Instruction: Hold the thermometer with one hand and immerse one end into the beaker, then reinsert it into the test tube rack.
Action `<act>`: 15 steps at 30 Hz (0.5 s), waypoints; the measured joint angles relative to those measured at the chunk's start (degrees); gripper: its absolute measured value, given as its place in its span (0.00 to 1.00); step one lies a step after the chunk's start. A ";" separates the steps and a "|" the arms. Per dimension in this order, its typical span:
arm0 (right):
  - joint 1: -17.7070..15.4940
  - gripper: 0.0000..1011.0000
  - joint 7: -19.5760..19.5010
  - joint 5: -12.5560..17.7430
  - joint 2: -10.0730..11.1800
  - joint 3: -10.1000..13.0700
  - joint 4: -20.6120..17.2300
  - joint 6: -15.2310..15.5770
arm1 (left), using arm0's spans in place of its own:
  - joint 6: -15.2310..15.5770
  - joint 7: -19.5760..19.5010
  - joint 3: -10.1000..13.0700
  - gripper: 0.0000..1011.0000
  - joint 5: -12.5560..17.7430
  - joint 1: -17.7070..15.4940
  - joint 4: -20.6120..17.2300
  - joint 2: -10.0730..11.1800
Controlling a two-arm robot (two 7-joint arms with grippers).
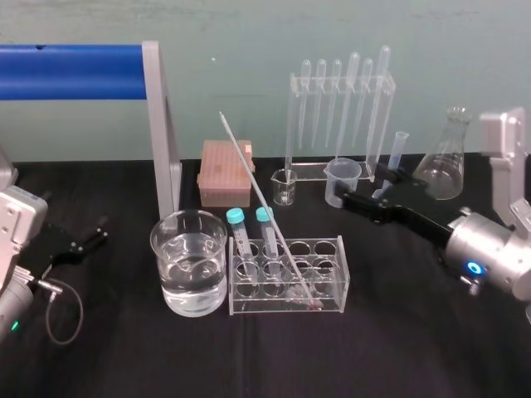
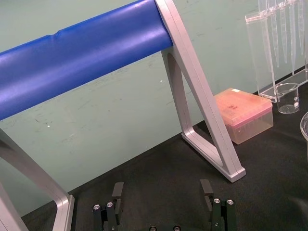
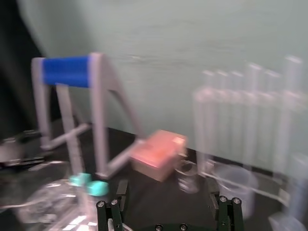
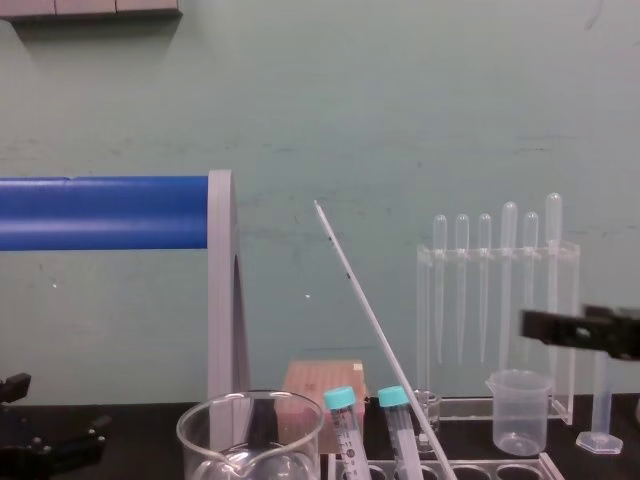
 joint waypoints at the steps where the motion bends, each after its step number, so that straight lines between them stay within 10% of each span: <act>1: 0.52 0.99 0.91 -0.11 0.15 -0.40 -0.35 0.23 | 0.00 0.00 0.00 1.00 0.00 0.00 0.00 0.00; 15: 13.22 0.99 14.01 -2.53 -0.88 -10.63 1.74 3.24 | 0.00 0.00 0.00 1.00 0.00 0.00 0.00 0.00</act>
